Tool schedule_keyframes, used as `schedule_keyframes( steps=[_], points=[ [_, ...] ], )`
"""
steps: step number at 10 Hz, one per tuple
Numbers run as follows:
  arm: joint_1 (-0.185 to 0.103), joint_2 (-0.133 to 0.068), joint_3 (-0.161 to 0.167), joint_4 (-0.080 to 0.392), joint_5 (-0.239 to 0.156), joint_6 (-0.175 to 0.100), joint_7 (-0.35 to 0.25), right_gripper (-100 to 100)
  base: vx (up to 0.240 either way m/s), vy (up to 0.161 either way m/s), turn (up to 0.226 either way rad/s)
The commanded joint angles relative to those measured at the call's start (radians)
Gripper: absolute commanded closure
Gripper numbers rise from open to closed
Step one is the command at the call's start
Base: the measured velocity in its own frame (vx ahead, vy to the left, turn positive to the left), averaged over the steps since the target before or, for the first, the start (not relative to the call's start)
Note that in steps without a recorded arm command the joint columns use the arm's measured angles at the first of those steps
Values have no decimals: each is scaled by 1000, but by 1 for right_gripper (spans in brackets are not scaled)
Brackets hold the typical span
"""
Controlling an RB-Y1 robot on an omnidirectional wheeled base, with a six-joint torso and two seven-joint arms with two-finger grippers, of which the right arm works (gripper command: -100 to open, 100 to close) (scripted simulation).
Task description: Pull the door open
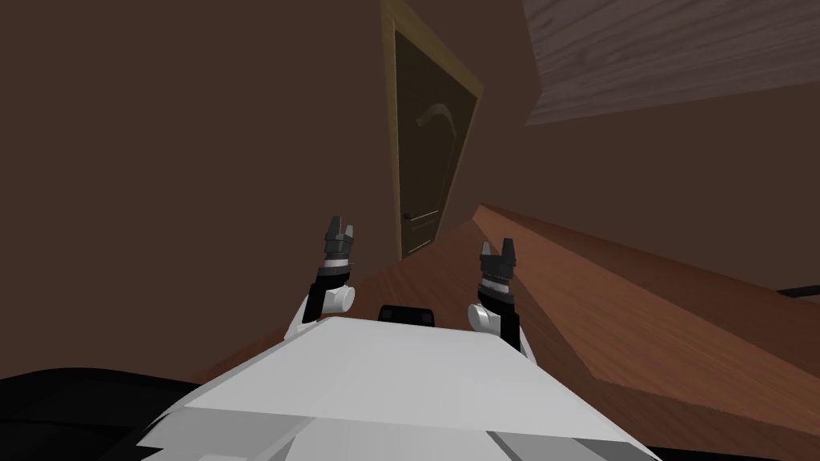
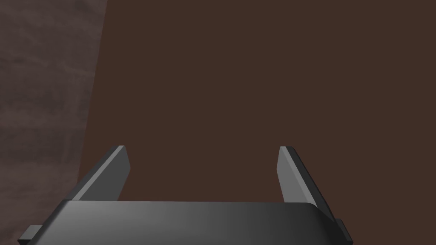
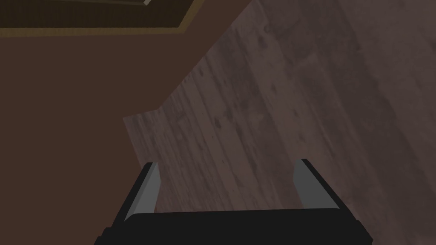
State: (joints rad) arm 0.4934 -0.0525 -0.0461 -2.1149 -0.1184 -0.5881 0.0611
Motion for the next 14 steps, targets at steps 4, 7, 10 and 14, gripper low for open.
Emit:
schedule_keyframes(
  steps=[4, 7, 10, 14],
  points=[
    [-67, -20, 0, 132, 4, -9, -13, -100, 74, -34, 161],
    [-121, -35, 0, 236, 7, -16, -23, -100, 87, -55, 192],
    [-160, -45, 1, 313, 10, -21, -30, -100, 48, -34, 120],
    [-224, -61, 1, 430, 14, -29, -41, -100, 59, -52, 152]
  ],
)
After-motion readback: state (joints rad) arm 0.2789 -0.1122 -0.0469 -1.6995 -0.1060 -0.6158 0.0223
